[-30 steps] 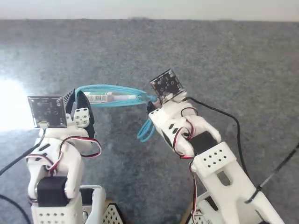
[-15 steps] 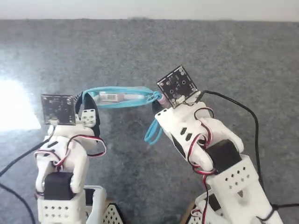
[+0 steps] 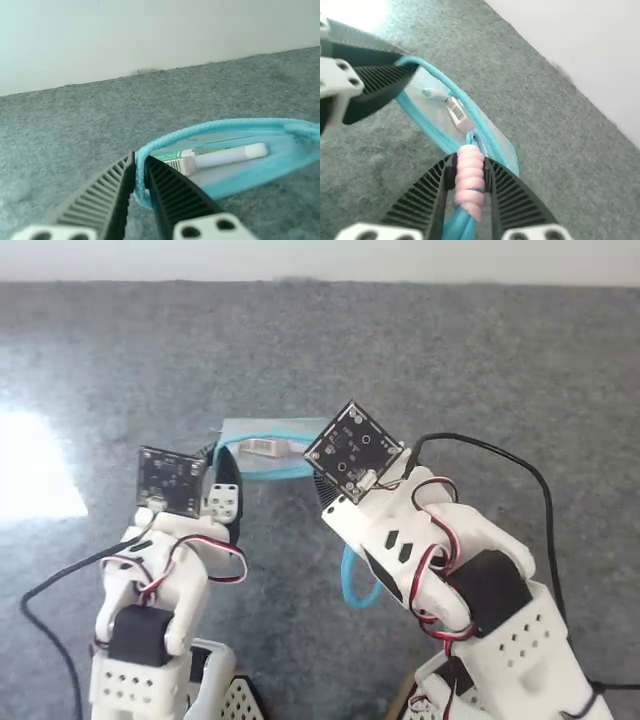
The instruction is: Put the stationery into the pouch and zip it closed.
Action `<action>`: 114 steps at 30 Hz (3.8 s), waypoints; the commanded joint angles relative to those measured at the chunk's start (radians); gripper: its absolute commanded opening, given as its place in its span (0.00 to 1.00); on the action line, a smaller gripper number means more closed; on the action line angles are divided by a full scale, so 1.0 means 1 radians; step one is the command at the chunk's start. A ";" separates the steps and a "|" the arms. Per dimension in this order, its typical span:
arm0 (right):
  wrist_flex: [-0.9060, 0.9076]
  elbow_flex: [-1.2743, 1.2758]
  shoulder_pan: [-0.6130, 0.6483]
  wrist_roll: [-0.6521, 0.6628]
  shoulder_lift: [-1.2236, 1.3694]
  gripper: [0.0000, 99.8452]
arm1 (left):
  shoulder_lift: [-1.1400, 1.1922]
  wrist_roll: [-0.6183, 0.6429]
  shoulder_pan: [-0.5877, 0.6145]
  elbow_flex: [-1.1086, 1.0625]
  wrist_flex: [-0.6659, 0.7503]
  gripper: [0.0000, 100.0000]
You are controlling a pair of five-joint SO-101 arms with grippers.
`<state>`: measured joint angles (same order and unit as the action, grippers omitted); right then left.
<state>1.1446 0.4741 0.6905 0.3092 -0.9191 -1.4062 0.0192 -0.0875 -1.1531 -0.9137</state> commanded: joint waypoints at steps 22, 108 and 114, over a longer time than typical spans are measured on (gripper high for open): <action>0.088 -0.247 0.225 0.017 -0.041 0.01 | 0.021 0.011 -0.178 -0.082 0.069 0.01; -0.213 0.535 -0.035 0.299 -0.412 0.03 | 0.021 0.000 -0.020 0.027 -0.018 0.01; -0.216 0.499 -0.041 0.272 -0.410 0.01 | 0.012 0.002 -0.020 0.022 -0.015 0.01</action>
<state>0.9298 1.0710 0.6306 0.6084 -1.2965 -1.3986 0.0192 -0.1074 -1.1485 -0.9475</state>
